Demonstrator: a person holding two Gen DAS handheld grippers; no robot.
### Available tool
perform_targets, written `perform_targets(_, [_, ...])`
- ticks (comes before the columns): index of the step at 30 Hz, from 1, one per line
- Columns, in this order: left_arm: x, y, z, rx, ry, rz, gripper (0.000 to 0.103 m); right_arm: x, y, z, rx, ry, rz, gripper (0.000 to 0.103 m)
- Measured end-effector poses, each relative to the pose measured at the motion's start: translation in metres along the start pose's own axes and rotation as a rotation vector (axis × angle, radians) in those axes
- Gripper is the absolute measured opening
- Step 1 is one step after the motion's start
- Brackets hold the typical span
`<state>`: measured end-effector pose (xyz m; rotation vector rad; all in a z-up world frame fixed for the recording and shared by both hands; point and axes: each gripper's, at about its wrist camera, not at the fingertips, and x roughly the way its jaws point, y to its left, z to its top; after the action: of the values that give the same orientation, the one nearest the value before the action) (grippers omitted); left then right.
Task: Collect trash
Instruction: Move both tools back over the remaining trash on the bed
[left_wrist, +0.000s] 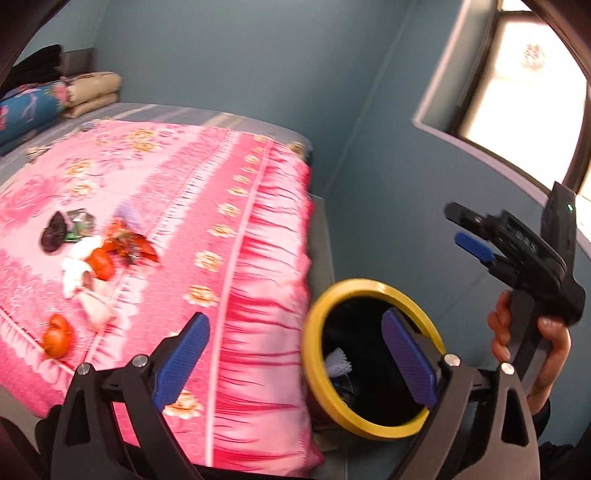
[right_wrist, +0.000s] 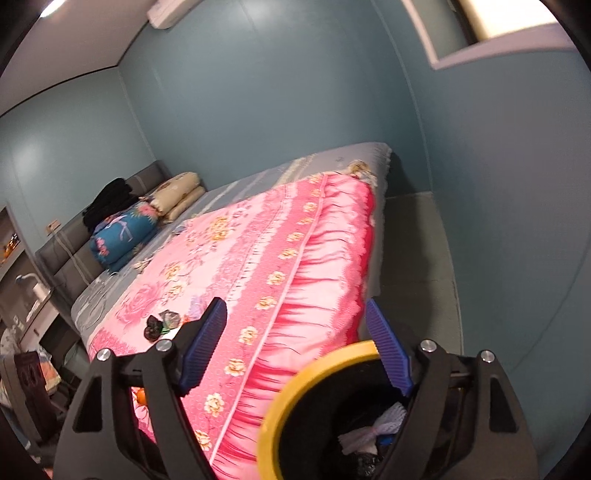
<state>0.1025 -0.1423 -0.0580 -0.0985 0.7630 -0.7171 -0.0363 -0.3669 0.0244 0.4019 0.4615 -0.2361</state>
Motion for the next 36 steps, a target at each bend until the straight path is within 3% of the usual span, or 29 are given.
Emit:
perform_targets(8, [-0.035,0.043,0.014,-0.022,-0.098,0.142,0.093,0.014,0.043,0.01,-0.064,-0.024,0.069,0.082])
perform_targets(17, [-0.061,0.09,0.016,-0.062,-0.148,0.267,0.094,0.042,0.096,0.017,-0.152,-0.017,0.132,0.082])
perform_targets(36, [-0.047,0.19,-0.011,-0.222,-0.092,0.406,0.095,0.149,0.207,-0.005,-0.335,0.099,0.206,0.083])
